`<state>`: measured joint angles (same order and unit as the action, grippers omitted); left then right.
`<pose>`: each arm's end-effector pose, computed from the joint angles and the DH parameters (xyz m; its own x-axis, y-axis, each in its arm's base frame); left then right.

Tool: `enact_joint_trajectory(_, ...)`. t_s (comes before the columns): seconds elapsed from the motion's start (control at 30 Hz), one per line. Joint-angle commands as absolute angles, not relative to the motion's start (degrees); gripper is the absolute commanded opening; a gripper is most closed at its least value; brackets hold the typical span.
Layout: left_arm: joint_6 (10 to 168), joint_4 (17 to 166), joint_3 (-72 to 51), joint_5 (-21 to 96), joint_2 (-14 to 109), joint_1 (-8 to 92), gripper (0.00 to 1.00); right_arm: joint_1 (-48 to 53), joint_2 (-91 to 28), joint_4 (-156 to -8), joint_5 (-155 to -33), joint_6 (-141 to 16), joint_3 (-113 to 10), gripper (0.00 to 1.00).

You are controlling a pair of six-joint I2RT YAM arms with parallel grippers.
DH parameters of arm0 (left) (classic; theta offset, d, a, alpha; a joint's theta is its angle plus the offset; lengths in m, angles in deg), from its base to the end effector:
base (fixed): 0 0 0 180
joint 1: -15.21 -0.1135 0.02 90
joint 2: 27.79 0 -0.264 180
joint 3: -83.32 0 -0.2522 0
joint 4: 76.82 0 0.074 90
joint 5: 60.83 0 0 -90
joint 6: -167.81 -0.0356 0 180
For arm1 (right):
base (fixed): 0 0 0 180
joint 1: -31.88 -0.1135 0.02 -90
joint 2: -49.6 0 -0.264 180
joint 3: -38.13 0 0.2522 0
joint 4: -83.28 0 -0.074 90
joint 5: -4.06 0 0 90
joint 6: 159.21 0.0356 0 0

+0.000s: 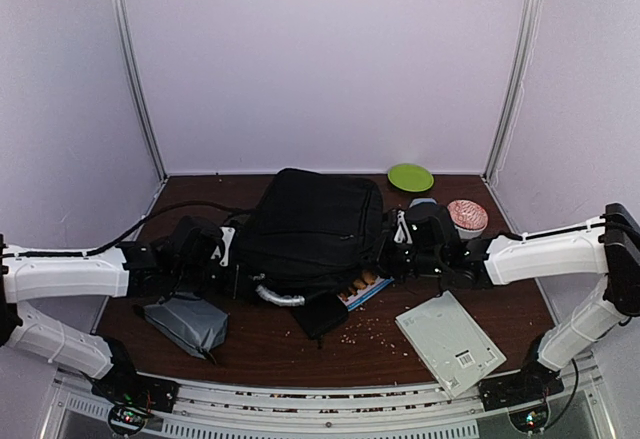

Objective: Pack the student bag
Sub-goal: Unzip the student bag at the center of the board.

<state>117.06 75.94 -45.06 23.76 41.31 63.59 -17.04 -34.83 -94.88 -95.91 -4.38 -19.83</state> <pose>0.1647 -0.1803 0.2074 -0.8046 -0.0427 -0.5922 0.2462 0.8836 -0.3982 0.2031 0.2424 0.2121 -0.8951 0.3297 -0.3001 -0.0763 0.5499 0.8317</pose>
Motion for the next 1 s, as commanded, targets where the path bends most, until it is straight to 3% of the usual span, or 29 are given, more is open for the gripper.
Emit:
enact_joint_trajectory(0.0, 115.7, 75.8, -46.2, 20.9, 41.2, 60.1, 0.00, -15.5, -31.9, -90.7, -90.8, -6.5, -18.0, 0.00)
enact_joint_trajectory(0.2, 113.8, 75.0, -44.5, 20.7, 41.7, 59.8, 0.00, -15.4, -30.4, -90.8, -92.2, -8.5, -17.3, 0.00)
enact_joint_trajectory(0.23, 113.5, 74.9, -44.3, 20.7, 41.5, 59.8, 0.00, -15.5, -30.1, -90.9, -92.6, -9.0, -17.5, 0.04)
enact_joint_trajectory(0.37, 111.5, 73.5, -43.4, 21.3, 40.1, 59.9, 0.00, -15.7, -28.9, -89.2, -93.8, -10.6, -19.1, 0.37)
enact_joint_trajectory(0.5, 111.7, 72.8, -43.7, 18.8, 36.5, 59.9, 0.36, -16.4, -26.5, -85.2, -92.0, -11.4, -20.0, 0.60)
enact_joint_trajectory(0.57, 111.9, 72.5, -43.6, 16.8, 34.9, 59.7, 0.55, -16.9, -25.4, -83.7, -91.1, -11.5, -20.0, 0.66)
enact_joint_trajectory(0.63, 112.4, 72.5, -42.9, 16.4, 34.5, 58.9, 0.67, -17.1, -25.1, -82.6, -90.3, -11.1, -19.9, 0.70)
enact_joint_trajectory(0.8, 113.4, 76.5, -39.6, 23.9, 39.2, 51.2, 0.82, -16.3, -27.4, -84.2, -88.3, -8.0, -18.9, 0.78)
enact_joint_trajectory(0.97, 116.0, 82.1, -35.4, 34.1, 50.3, 44.6, 0.89, -14.2, -33.6, -87.1, -90.5, -5.7, -20.9, 0.82)
